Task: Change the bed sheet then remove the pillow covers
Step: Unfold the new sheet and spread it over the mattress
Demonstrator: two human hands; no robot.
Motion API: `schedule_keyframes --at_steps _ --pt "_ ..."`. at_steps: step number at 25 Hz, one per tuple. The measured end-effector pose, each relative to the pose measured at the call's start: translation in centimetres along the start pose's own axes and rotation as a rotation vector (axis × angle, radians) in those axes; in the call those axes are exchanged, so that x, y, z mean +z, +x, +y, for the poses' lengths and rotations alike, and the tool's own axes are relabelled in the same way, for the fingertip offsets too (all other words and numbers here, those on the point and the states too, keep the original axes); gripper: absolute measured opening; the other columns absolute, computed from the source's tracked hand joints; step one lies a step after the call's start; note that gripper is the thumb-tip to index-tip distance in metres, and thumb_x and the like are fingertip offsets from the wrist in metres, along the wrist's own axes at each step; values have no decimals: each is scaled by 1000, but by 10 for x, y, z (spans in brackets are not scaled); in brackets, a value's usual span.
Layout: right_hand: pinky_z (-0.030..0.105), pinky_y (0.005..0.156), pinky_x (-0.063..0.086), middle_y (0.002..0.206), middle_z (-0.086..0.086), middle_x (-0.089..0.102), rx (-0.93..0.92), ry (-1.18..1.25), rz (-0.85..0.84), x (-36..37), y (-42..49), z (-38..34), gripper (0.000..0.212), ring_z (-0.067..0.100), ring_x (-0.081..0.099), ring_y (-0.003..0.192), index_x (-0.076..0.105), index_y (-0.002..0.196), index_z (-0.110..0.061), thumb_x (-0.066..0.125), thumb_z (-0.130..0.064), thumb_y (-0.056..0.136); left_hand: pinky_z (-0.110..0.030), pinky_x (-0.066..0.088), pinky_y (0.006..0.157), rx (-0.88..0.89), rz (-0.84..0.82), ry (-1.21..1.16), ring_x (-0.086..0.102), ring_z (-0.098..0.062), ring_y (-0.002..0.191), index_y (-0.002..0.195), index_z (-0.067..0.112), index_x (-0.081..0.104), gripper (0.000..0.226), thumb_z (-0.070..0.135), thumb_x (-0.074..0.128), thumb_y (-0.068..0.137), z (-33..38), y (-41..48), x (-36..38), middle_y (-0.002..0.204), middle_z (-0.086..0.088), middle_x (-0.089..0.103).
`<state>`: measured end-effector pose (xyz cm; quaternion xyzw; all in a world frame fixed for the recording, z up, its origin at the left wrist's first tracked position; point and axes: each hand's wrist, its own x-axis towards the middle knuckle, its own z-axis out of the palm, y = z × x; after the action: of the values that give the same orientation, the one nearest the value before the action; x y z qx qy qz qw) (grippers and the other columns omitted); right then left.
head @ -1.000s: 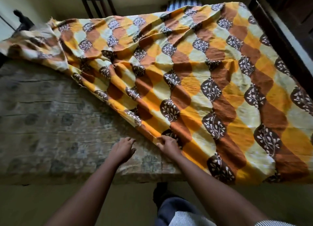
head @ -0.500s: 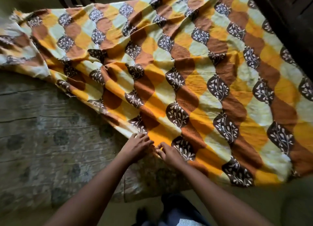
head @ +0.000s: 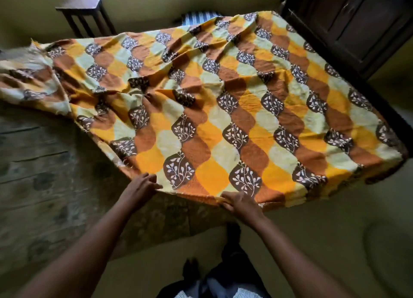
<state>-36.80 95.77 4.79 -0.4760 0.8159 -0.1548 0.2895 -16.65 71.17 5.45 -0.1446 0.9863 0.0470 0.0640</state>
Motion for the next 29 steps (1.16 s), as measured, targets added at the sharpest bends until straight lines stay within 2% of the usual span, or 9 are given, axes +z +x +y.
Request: schedule_keyframes --at_steps 4,8,12,13,15,17,21,25,29 --pt "26 68 35 105 8 68 26 -100 -26 25 -46 4 23 23 62 99 62 108 -21 54 -34 92 -25 48 40 3 164 -162 58 -24 50 69 12 75 35 -3 89 41 55 -73 20 62 -10 62" --pt "30 77 42 112 6 66 27 -162 -153 57 -89 25 23 22 60 104 59 110 -21 54 -34 92 -24 42 39 -179 1 -145 54 -18 50 73 22 76 47 5 92 32 110 -125 65 58 0 55" --pt "31 82 43 118 5 62 57 -173 -177 74 -117 40 21 24 57 108 58 111 -22 55 -27 91 -23 46 45 -233 -69 -178 56 -17 56 79 25 74 46 17 93 38 146 -145 85 63 4 58" --pt "31 85 44 120 4 61 73 -173 -177 77 -122 41 23 24 56 109 58 113 -23 54 -26 91 -24 48 51 -252 -102 -167 58 -17 62 85 27 74 44 24 92 45 152 -147 82 70 4 61" --pt "32 90 47 123 2 59 97 -147 -185 83 -127 40 28 22 56 111 57 118 -27 55 -27 91 -28 49 76 -324 -177 -152 60 -20 94 111 30 66 39 36 75 74 159 -146 72 101 2 63" --pt "33 95 46 127 -1 57 91 -81 -188 88 -128 29 32 19 55 114 56 123 -29 56 -28 90 -30 40 95 -442 -258 -232 47 -21 121 131 29 51 43 37 56 89 164 -148 63 130 -1 51" --pt "28 98 42 131 -1 54 -3 59 -142 86 -111 -18 32 18 51 118 57 124 -26 54 -26 93 -31 39 101 -621 -102 -452 44 -20 125 136 24 45 45 36 50 93 156 -163 49 138 -2 46" --pt "25 90 44 124 2 61 -108 177 -109 85 -63 -94 28 17 57 112 61 120 -23 55 -25 93 -32 41 94 -826 119 -585 49 -24 120 131 15 51 40 28 52 94 100 -182 34 132 -10 51" --pt "15 74 43 118 4 64 -156 261 -102 82 -4 -166 28 12 60 100 61 120 -17 55 -21 93 -31 40 92 -982 234 -718 53 -30 115 126 6 55 35 19 51 94 32 -194 17 126 -18 57"
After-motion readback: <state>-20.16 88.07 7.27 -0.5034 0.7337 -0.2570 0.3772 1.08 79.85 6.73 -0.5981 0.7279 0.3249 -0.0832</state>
